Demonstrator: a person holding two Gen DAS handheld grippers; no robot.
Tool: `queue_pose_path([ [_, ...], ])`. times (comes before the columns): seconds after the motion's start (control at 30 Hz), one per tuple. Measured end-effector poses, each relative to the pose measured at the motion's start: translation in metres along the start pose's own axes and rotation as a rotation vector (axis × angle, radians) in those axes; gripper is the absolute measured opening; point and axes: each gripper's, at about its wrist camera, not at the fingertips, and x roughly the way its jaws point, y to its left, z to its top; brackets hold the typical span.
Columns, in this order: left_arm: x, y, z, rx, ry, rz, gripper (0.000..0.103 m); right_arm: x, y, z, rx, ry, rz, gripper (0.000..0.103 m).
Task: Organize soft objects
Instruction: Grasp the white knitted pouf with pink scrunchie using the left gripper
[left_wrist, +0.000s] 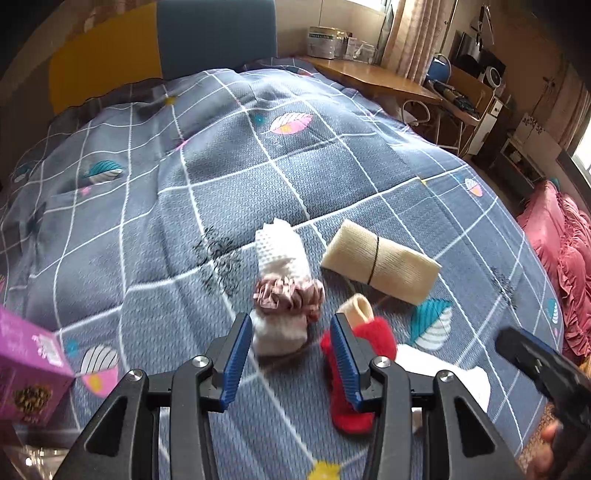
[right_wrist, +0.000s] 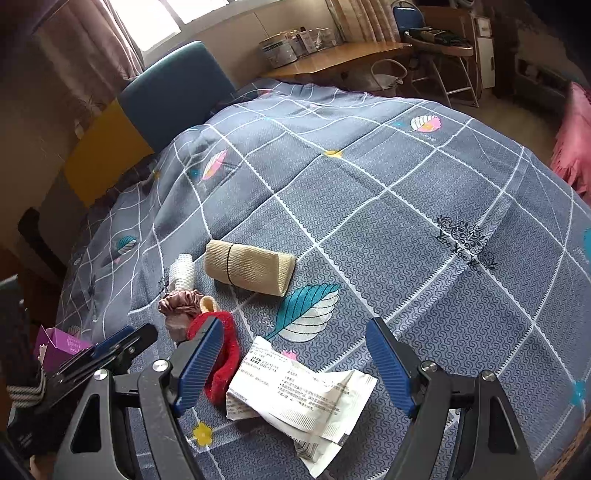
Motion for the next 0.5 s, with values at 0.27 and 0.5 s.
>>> queue_pose_path([
  [0.27, 0.048, -0.003, 0.022, 0.006, 0.059, 0.019, 0.045, 0.003, 0.006, -0.001, -0.022, 0.016, 0.012, 0.08],
  [0.5, 0.044, 0.012, 0.009, -0.076, 0.056, -0.039, 0.037, 0.007, 0.007, -0.002, -0.034, 0.018, -0.005, 0.08],
])
